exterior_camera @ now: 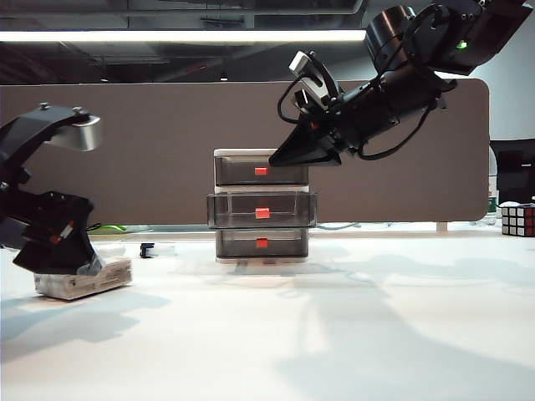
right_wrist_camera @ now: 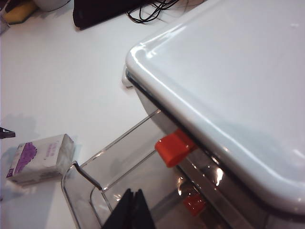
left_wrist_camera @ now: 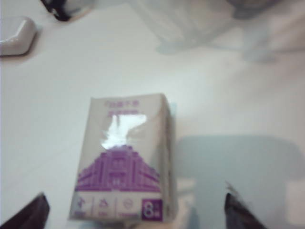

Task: Open the second layer of the drawer on the table, pick up a pack of napkins on the table and put it in, and finally close the drawer.

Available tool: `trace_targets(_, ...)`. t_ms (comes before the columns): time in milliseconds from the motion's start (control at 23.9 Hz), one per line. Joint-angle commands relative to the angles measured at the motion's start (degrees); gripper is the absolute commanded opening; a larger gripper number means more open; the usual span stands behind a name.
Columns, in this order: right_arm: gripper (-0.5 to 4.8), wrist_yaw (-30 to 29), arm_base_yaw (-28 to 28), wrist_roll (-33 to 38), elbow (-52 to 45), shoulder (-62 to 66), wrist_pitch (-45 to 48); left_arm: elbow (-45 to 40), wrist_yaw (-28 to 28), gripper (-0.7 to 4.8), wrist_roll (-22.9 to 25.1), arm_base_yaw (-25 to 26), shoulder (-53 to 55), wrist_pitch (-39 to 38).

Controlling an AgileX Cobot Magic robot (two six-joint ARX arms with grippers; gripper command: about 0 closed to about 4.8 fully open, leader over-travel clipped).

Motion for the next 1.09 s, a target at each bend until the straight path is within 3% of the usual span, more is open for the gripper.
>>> trace_targets(42,-0.05,-0.5,0.1,0.0,0.3,-0.5,-0.4,0.2,2.8,4.67,0.3,2.8,2.8,6.2)
trace_targets(210,-0.05,-0.5,0.1,-0.1,0.3,-0.5,-0.6,0.3,8.1,4.67,0.4,4.1,6.8,10.7)
trace_targets(461,-0.05,-0.3,0.1,-0.3,0.3,-0.5,-0.7,0.6,8.5,4.66,1.0,4.1,17.8,20.4)
trace_targets(671,-0.05,-0.3,0.1,-0.5,0.3,-0.5,-0.9,2.3,8.2,4.53,0.8,4.1,23.1,22.6)
trace_targets(713,-0.05,-0.3,0.1,-0.5,0.3,-0.5,-0.9,2.7,8.2,4.27,0.8,4.1,23.5,22.6)
trace_targets(838,-0.05,-0.2,0.1,-0.8,0.3,-0.5,-1.0,3.7,9.1,2.57,1.0,4.1,24.0,22.4)
trace_targets(880,-0.05,-0.2,0.1,-1.1,0.3,-0.5,-1.1,4.2,9.1,1.77,1.0,4.1,24.0,22.4)
trace_targets(1090,-0.05,-0.1,0.0,-1.2,0.3,-0.5,-1.3,4.5,11.4,1.76,2.8,4.1,24.0,23.6)
